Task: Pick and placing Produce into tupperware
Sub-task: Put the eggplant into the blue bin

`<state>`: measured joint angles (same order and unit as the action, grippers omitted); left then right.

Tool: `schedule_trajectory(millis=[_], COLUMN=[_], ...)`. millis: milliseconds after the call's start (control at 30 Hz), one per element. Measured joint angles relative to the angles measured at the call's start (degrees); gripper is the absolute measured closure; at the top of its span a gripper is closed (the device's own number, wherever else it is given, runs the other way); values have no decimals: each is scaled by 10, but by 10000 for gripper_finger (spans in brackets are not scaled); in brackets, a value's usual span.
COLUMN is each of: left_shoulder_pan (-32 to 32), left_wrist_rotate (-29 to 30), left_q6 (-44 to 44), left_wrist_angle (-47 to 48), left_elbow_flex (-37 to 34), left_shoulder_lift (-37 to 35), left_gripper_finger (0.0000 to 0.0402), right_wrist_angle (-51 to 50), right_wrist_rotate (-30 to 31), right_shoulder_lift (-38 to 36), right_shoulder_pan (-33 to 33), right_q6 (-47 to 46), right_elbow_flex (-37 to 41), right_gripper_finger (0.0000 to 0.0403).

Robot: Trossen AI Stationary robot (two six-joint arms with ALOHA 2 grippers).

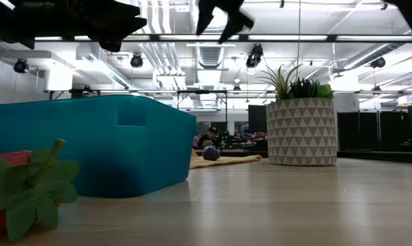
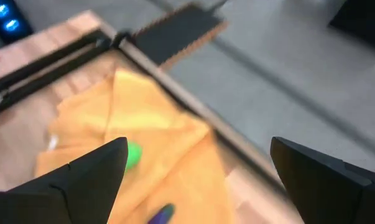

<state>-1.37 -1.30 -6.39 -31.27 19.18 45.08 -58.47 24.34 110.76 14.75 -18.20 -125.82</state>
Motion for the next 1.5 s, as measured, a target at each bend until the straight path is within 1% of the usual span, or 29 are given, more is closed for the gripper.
schedule_trajectory(millis=[133, 200, 233, 533, 833, 1000, 1300, 1500], left_shoulder_pan=[0, 0, 0, 0, 0, 0, 0, 0], left_wrist_rotate=[0, 0, 0, 0, 0, 0, 0, 0], left_q6=[0, 0, 0, 0, 0, 0, 0, 0], left_wrist_angle=[4, 5, 6, 9, 9, 10, 11, 13], left_elbow_flex=[0, 0, 0, 0, 0, 0, 0, 0], left_shoulder_lift=[0, 0, 0, 0, 0, 0, 0, 0], left_gripper_finger=[223, 223, 223, 223, 223, 223, 223, 223], right_wrist_angle=[-2, -9, -16, -39, -97, -115, -119, -102], right_wrist_rotate=[-129, -170, -179, -187, -188, -200, -203, -203], right_shoulder_lift=[43, 59, 67, 129, 187, 211, 241, 242], right_shoulder_pan=[43, 59, 64, 67, 63, 59, 43, 40], right_q6=[-29, -42, -43, -29, -41, -43, -43, -51], right_elbow_flex=[0, 0, 0, -1, 0, 0, 13, 46], right_gripper_finger=[16, 16, 16, 16, 16, 16, 16, 16])
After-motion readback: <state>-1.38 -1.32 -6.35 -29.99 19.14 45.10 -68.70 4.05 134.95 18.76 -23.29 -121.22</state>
